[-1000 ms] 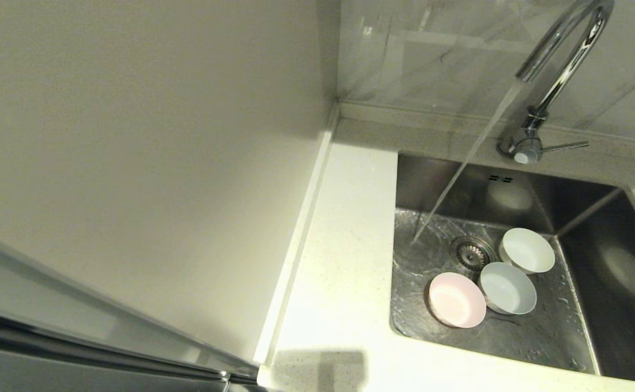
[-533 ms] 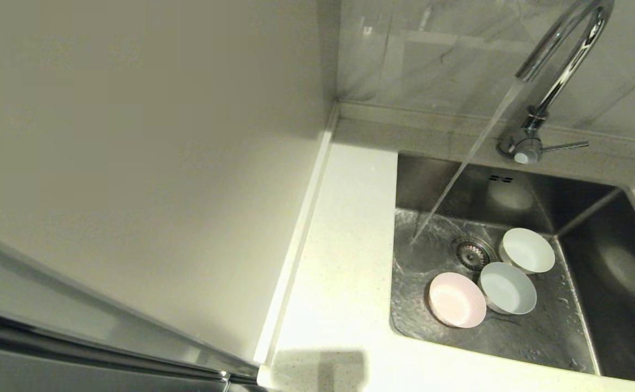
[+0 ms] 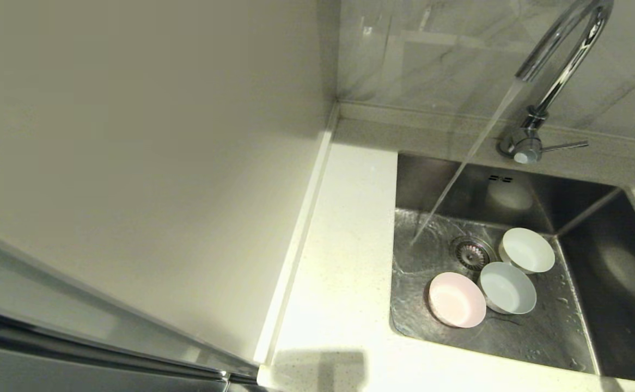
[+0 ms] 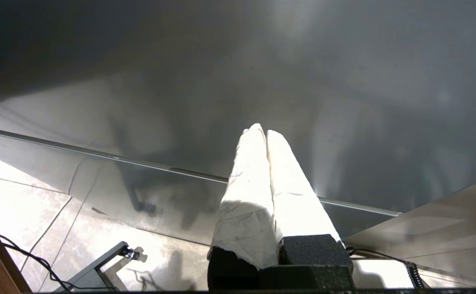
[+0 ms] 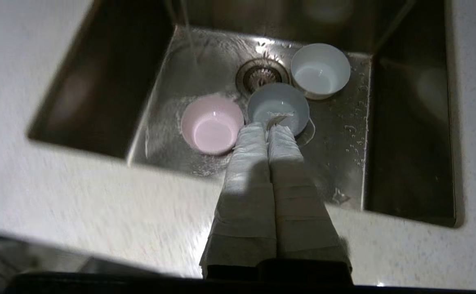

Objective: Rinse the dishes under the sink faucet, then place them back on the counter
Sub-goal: Turn off the faucet

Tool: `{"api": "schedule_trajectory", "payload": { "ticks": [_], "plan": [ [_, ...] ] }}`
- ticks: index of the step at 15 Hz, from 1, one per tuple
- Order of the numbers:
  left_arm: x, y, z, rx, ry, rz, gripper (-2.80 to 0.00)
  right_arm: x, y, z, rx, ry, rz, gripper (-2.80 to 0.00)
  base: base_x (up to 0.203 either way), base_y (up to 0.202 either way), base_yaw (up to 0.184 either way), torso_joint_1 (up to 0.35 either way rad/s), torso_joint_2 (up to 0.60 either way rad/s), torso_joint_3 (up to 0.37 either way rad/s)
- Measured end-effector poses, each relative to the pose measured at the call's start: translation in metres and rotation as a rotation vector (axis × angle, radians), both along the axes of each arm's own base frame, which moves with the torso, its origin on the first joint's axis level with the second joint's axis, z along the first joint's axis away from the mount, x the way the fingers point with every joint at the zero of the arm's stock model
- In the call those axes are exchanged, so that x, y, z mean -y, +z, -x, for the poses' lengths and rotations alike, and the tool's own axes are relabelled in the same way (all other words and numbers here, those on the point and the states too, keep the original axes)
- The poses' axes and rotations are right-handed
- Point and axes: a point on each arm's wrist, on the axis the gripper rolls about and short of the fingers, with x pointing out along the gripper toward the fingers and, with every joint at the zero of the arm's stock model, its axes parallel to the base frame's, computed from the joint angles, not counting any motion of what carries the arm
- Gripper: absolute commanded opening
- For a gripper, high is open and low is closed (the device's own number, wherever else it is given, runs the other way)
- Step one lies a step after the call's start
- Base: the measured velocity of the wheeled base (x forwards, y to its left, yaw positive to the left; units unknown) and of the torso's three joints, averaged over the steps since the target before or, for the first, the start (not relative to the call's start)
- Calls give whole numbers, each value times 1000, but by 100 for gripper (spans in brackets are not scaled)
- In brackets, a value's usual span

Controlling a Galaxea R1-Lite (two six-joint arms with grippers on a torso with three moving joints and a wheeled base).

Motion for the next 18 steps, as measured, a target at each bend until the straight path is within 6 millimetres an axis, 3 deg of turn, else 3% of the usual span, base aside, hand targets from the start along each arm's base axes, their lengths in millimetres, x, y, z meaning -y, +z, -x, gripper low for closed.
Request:
{"api": "schedule_trajectory", "payload": {
  "ticks": [3, 6, 9, 12, 15, 18],
  "plan": [
    [0, 0, 0, 0, 1, 0, -280, 9, 74, -64, -61, -109, -178, -280, 0, 0, 0, 0, 0, 0],
    [0, 0, 0, 0, 1, 0, -280, 36, 109, -147, -90, -259, -336, -280, 0, 0, 0, 0, 0, 0],
    [0, 0, 0, 0, 1, 0, -280, 67, 116, -216, -25, -356, -273, -280, 0, 0, 0, 0, 0, 0],
    [0, 0, 0, 0, 1, 0, -280, 86, 113, -261, 51, -387, -150, -280, 0, 0, 0, 0, 0, 0],
    [0, 0, 0, 0, 1, 0, -280, 92, 93, -284, -53, -428, -163, -280, 0, 0, 0, 0, 0, 0],
    [0, 0, 0, 0, 0, 0, -280, 91, 78, -291, -104, -421, -202, -280, 0, 0, 0, 0, 0, 0]
  ]
}}
